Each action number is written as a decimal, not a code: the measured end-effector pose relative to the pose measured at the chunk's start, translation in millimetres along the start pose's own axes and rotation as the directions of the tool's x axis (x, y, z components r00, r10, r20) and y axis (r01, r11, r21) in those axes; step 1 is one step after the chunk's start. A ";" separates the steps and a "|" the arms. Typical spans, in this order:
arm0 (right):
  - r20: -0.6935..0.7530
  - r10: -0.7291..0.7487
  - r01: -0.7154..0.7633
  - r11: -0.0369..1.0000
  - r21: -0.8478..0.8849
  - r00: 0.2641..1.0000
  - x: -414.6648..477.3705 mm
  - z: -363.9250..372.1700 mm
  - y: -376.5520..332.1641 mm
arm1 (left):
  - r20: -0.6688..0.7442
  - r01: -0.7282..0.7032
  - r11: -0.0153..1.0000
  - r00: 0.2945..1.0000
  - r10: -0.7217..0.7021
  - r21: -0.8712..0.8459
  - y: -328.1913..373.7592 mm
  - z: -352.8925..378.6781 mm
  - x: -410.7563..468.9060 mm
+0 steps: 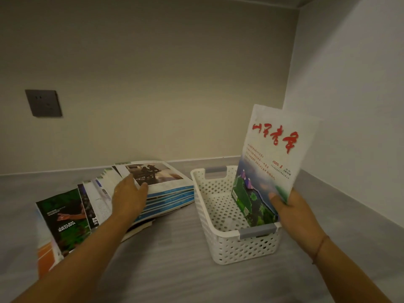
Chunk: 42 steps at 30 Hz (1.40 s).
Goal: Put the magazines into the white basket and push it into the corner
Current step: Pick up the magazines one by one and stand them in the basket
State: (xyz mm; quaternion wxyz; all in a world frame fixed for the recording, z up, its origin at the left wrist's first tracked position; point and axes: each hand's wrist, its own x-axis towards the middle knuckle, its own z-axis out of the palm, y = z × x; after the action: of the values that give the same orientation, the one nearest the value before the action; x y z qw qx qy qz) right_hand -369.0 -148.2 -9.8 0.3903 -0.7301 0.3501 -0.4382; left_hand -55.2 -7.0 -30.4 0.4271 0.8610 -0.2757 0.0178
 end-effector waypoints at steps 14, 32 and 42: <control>-0.016 0.012 -0.011 0.997 0.082 1.000 -3.7 0.2 -12.0 | 0.054 0.319 0.905 0.936 -0.347 0.280 -7.2 12.6 36.0; 0.008 -0.001 0.001 0.995 0.098 1.000 -6.1 -5.2 -14.3 | 0.379 0.539 0.520 0.840 -0.389 -0.662 -4.0 -47.5 -20.8; -0.048 -0.002 0.003 1.000 0.026 0.999 -3.0 -4.1 -13.5 | 0.468 0.570 0.796 0.771 -0.431 -0.206 0.3 -59.6 15.7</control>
State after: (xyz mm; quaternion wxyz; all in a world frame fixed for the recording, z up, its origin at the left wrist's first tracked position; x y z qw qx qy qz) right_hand -371.6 -140.6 2.2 0.3908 -0.7147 0.3527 -0.4605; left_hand -29.9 30.1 11.8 0.4909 0.8021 -0.1122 -0.3210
